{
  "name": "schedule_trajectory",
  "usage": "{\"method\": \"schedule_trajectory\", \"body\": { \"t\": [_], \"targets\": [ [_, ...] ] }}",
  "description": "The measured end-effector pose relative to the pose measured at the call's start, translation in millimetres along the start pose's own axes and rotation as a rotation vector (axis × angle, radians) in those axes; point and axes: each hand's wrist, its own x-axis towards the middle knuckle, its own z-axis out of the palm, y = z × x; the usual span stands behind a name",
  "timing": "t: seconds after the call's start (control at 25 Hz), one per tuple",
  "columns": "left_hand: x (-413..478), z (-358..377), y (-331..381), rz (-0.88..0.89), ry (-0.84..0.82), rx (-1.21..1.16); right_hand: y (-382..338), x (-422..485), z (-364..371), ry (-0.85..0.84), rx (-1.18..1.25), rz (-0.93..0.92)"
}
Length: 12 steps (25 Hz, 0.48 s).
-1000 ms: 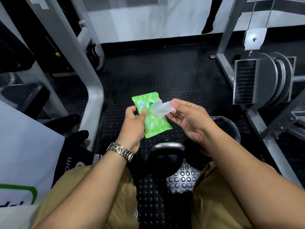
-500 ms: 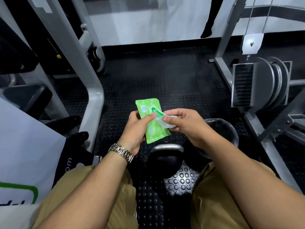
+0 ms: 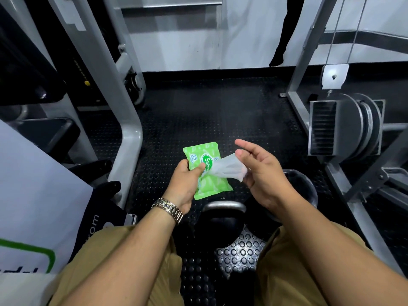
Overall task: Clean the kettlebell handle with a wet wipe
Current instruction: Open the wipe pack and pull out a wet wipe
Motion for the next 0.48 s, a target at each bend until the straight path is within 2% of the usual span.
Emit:
{"method": "schedule_trajectory", "body": {
  "t": [0.16,0.28,0.48],
  "targets": [
    [1.9,-1.4,-0.1,0.004,0.021,0.001,1.5,-0.7,-1.8,0.011,-0.197,0.127],
    [2.1,-2.1,1.1,-0.002,0.008,-0.075,4.8,-1.6,-5.6,-0.093,-0.369,0.252],
    [-2.8,1.2,-0.2,0.057,-0.069,0.013,5.0,-2.2,-7.9,-0.053,-0.427,0.213]
  ]
}}
